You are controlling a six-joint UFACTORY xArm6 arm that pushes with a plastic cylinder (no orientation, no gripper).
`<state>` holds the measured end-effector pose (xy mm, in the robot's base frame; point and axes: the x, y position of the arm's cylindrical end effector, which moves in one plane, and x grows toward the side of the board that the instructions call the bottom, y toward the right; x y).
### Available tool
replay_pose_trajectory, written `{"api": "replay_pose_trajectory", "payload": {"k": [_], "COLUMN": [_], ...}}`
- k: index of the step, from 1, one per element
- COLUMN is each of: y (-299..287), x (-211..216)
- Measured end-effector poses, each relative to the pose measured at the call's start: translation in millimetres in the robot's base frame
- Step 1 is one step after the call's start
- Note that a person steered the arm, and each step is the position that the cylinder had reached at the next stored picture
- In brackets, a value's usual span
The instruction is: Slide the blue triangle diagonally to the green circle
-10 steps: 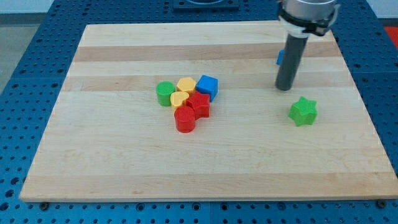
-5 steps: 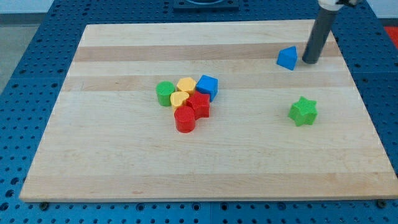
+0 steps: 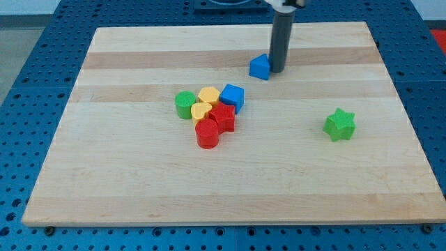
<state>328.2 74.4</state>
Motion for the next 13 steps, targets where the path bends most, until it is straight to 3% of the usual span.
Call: {"api": "replay_pose_trajectory", "payload": {"k": [10, 11, 12, 13], "y": [-217.2, -200.8, -214.5, -260.2], "x": [0.1, -39.4, -41.4, -53.8]}}
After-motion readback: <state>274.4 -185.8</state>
